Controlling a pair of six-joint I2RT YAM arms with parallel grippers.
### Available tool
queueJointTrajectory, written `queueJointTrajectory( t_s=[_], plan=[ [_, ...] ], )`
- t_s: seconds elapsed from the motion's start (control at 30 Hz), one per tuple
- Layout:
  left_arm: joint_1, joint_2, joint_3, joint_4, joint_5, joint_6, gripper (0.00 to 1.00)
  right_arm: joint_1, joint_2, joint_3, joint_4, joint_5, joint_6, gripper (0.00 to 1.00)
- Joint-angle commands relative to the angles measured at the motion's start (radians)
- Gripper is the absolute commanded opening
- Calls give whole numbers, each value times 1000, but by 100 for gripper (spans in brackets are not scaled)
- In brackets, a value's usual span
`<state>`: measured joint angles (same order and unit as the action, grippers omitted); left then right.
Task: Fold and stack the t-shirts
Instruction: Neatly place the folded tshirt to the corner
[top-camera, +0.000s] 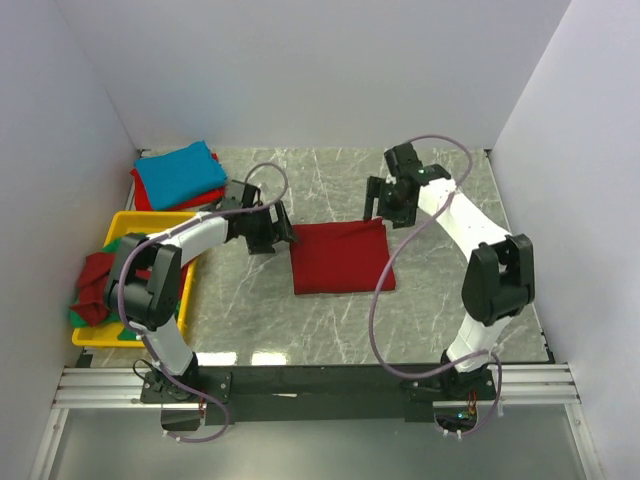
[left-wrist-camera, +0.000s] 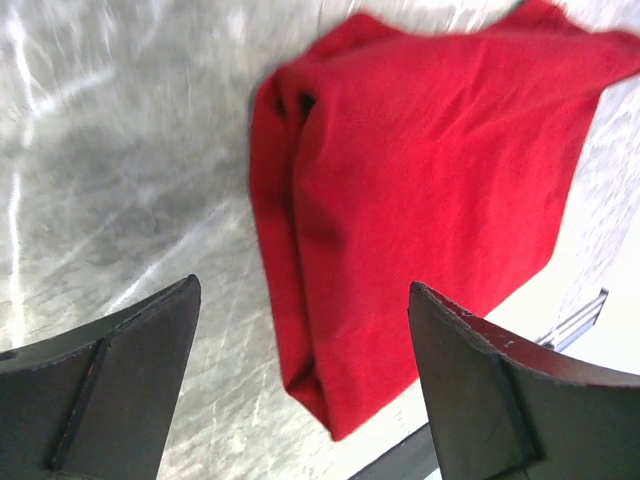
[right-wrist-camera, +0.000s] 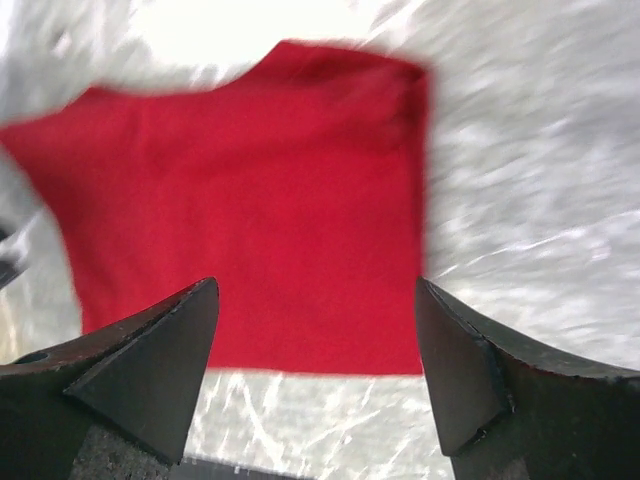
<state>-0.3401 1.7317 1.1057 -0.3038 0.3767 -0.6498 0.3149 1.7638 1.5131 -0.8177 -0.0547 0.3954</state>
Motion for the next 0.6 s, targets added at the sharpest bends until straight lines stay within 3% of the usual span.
queueJointTrajectory(
  t_s=[0.0, 0.23, 0.57],
  plan=[
    [-2, -60, -73, 141, 82, -5, 89, 62, -64, -71, 64, -69, 17, 84],
    [-4, -92, -211, 288, 160, -34, 88, 168, -79, -235, 152, -135, 89, 82],
    [-10, -81, -291, 387, 169, -88, 85, 250, -32, -353, 196, -142, 155, 81]
  ],
)
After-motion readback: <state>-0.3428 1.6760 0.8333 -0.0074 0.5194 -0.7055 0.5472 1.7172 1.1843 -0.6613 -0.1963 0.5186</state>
